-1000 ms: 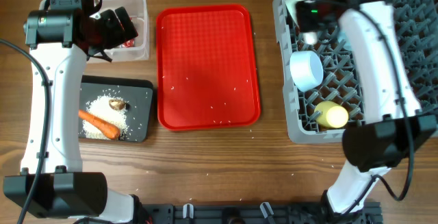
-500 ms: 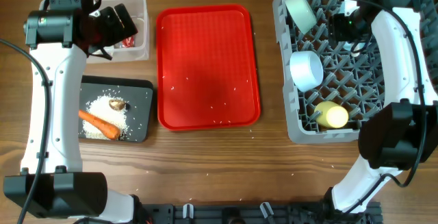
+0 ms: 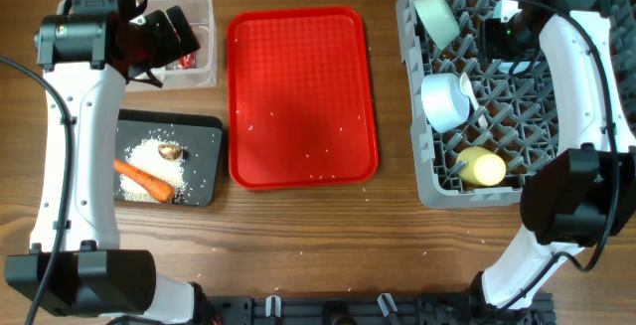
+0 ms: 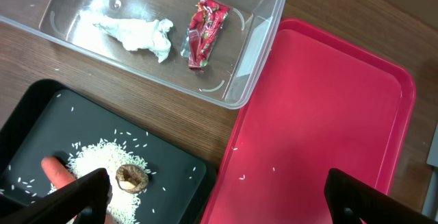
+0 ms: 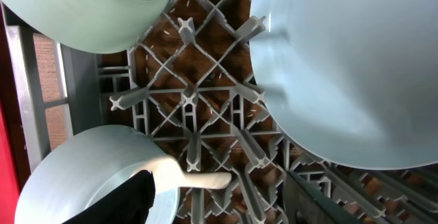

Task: Sort waste into correct bins and load items into the dishwasher rack
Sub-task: 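Carry the spoon to the dish rack and insert it upright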

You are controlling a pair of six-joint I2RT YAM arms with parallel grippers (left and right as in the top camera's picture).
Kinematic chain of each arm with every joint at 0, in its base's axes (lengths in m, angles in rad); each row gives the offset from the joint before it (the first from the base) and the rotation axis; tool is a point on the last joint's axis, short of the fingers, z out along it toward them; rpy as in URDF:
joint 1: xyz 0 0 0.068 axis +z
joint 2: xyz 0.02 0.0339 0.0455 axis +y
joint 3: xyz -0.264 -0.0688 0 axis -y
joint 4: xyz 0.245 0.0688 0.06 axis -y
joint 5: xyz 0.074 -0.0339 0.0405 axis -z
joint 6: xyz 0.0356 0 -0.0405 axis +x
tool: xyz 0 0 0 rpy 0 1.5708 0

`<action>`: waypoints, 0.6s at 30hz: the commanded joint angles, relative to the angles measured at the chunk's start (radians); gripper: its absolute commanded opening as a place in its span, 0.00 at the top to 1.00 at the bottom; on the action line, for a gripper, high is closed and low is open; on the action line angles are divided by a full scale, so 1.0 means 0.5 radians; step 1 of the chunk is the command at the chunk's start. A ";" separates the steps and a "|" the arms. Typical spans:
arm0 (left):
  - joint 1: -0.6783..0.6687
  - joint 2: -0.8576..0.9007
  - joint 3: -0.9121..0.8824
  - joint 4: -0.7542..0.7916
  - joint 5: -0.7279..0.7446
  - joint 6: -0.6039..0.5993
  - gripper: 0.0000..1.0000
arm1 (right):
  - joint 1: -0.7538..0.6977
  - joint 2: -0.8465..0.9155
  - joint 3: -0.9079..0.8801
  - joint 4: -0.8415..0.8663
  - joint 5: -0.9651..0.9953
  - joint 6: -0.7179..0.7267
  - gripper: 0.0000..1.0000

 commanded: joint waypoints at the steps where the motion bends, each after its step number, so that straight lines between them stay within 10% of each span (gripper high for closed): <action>1: 0.008 0.008 -0.005 -0.002 0.015 -0.025 0.00 | -0.008 -0.035 0.018 -0.050 -0.085 0.081 0.37; 6: 0.008 0.008 -0.005 -0.002 0.015 -0.025 0.00 | 0.091 -0.375 0.179 -0.267 -0.571 0.146 0.36; 7: 0.008 0.008 -0.005 -0.002 0.015 -0.025 0.00 | 0.135 -0.483 0.179 -0.304 -0.652 0.269 0.18; 8: 0.008 0.008 -0.005 -0.002 0.014 -0.025 0.00 | 0.200 -0.621 0.179 -0.333 -0.775 0.622 0.00; 11: 0.008 0.008 -0.005 -0.002 0.014 -0.025 0.00 | 0.314 -0.838 0.179 -0.352 -0.797 1.340 0.00; 18: 0.008 0.008 -0.005 -0.002 0.015 -0.025 0.00 | 0.334 -1.310 0.089 -0.425 -0.352 1.016 0.00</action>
